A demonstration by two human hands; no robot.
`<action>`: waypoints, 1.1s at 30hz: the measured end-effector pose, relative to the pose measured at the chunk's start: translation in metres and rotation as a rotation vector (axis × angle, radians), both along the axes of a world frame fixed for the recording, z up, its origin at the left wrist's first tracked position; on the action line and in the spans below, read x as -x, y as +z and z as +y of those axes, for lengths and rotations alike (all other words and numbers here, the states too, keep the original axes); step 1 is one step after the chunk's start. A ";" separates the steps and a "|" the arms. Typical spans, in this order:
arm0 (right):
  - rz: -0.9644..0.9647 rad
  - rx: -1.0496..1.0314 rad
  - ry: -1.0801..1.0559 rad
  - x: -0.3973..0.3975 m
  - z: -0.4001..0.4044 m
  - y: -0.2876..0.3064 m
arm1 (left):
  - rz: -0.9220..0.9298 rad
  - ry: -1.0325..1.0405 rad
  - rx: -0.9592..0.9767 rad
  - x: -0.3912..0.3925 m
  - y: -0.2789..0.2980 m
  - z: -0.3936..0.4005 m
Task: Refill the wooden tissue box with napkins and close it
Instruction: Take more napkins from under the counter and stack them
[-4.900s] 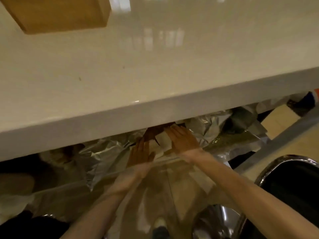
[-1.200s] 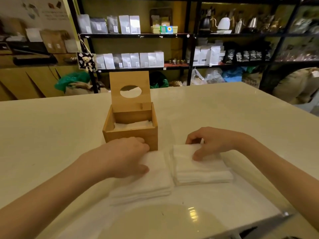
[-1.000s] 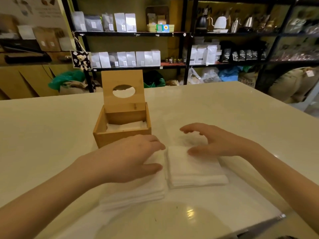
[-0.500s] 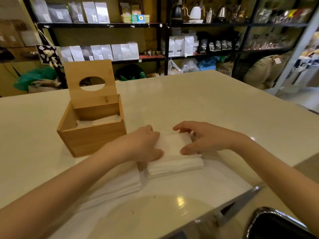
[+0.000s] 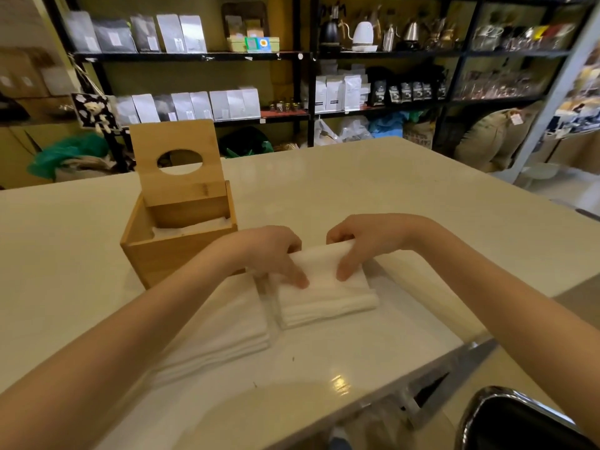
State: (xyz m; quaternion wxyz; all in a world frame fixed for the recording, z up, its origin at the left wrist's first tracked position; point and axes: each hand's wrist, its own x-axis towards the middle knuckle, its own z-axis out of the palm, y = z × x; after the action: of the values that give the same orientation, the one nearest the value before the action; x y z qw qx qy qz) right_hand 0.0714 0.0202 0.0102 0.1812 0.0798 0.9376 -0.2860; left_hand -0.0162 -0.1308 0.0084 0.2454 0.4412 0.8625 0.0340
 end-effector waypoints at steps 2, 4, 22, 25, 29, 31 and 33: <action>0.046 0.066 -0.006 -0.006 0.002 0.005 | -0.030 0.014 -0.081 -0.001 0.002 -0.005; 0.102 0.166 -0.033 -0.012 0.003 0.012 | -0.081 0.046 -0.172 -0.004 0.007 -0.011; 0.237 0.853 -0.230 -0.005 -0.085 0.010 | -0.715 0.589 -0.744 -0.003 0.030 -0.153; 0.216 0.823 -0.251 0.000 -0.100 -0.006 | -0.662 0.676 -0.684 -0.003 0.015 -0.166; 0.255 0.764 -0.260 0.002 -0.111 -0.019 | -0.563 0.717 -0.690 -0.005 -0.002 -0.171; 0.271 0.731 -0.275 0.003 -0.113 -0.023 | -0.505 0.713 -0.697 -0.006 -0.007 -0.172; 0.299 0.689 -0.289 0.002 -0.115 -0.025 | -0.442 0.699 -0.688 -0.005 -0.011 -0.173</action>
State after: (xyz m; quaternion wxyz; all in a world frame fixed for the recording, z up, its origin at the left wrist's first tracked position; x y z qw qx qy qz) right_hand 0.0689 -0.0952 -0.0152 0.0168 0.1032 0.7820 -0.6145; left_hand -0.0116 -0.3036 -0.0023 0.2365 0.1652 0.8247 0.4865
